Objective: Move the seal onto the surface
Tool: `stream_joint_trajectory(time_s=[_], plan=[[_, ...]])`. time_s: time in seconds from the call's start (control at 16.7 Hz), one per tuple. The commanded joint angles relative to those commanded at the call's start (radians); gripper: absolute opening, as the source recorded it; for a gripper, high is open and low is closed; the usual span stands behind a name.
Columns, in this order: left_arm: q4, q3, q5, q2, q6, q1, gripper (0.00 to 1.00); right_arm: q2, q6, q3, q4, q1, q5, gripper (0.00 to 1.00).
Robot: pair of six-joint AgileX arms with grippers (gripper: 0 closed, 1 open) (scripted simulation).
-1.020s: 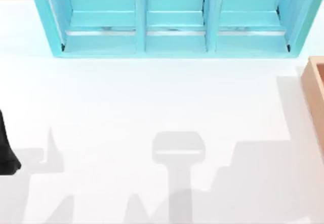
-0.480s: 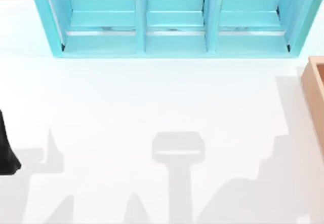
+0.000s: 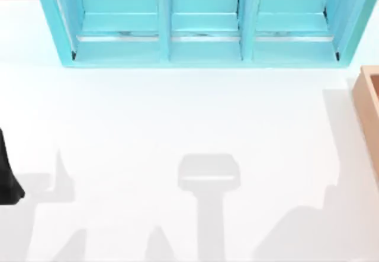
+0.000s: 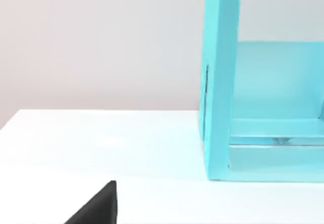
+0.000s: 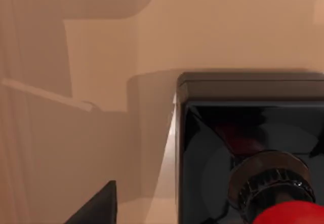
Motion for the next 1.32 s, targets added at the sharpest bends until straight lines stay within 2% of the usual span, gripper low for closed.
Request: stream_joint_trajectory(time_s=[0.78,1.32], plan=[[0.000,0.000,0.000,0.000,0.000,0.000,1.00,0.000,0.000,0.000,0.000,0.000,0.000,0.02],[0.000,0.000,0.000,0.000,0.000,0.000,1.00,-0.002,0.001,0.000,0.000,0.000,0.001,0.00]])
